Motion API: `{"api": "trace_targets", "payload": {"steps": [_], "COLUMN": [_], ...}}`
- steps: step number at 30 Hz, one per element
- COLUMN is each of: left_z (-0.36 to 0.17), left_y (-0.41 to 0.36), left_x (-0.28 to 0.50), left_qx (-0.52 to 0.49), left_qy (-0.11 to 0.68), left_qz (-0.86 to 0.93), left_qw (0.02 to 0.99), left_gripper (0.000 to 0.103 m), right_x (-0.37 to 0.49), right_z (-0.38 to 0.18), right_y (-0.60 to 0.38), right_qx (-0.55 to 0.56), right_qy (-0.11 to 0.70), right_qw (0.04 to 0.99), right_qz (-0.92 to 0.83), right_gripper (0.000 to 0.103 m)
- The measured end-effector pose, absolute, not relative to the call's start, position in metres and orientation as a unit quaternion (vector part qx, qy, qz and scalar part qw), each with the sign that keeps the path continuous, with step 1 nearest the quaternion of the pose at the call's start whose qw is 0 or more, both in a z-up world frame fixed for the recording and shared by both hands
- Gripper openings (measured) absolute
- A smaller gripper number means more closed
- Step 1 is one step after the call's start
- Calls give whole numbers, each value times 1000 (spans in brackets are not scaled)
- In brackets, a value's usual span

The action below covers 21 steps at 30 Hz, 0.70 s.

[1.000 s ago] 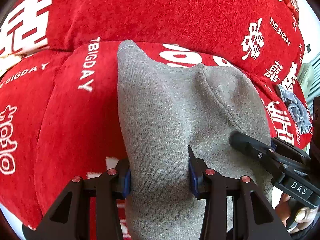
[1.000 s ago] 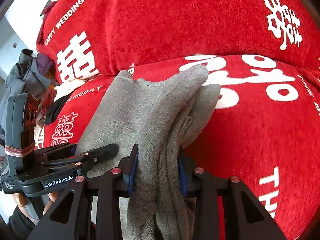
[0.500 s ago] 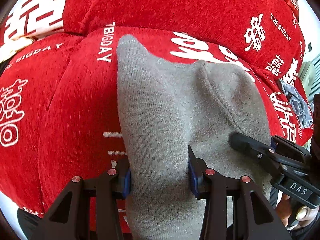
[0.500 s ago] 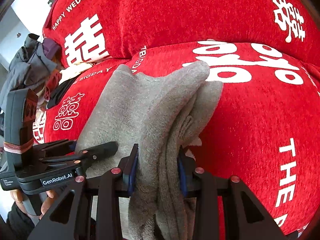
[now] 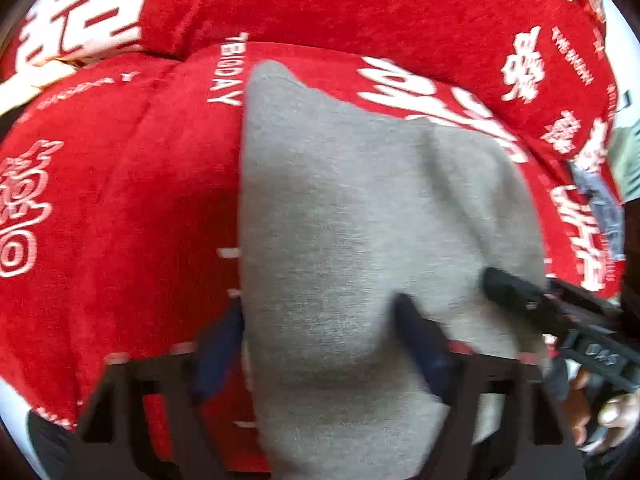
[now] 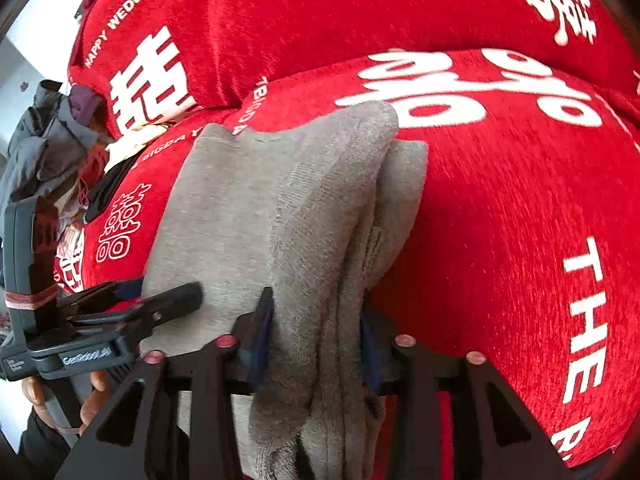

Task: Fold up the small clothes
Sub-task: 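Open both grippers and release the folded bundle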

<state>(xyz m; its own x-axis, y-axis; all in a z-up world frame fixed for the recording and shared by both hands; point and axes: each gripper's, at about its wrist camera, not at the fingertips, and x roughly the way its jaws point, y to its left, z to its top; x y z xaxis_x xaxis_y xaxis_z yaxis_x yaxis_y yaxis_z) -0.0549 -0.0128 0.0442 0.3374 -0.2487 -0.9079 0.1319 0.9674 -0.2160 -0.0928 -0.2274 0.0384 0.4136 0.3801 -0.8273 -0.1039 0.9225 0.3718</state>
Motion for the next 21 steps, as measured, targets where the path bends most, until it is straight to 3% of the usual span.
{"api": "trace_targets", "payload": {"steps": [1, 3, 9, 13, 21], "left_z": [44, 44, 66, 76, 47], "left_y": [-10, -3, 9, 5, 7], "left_x": [-56, -58, -66, -54, -12], "left_qx": [-44, -48, -16, 2, 16], "left_qy": [559, 555, 519, 496, 518], "left_qz": [-105, -101, -52, -31, 8], "left_qw": [821, 824, 853, 868, 855], "left_gripper": [99, 101, 101, 101, 101], "right_x": [-93, -95, -104, -101, -44], "right_z": [36, 37, 75, 93, 43], "right_y": [-230, -237, -230, -195, -163], "right_qx": [132, 131, 55, 4, -33], "right_qy": [525, 524, 468, 444, 499], "right_qw": [829, 832, 878, 883, 844], "right_qz": [138, 124, 89, 154, 193], "right_gripper": [64, 69, 69, 69, 68]}}
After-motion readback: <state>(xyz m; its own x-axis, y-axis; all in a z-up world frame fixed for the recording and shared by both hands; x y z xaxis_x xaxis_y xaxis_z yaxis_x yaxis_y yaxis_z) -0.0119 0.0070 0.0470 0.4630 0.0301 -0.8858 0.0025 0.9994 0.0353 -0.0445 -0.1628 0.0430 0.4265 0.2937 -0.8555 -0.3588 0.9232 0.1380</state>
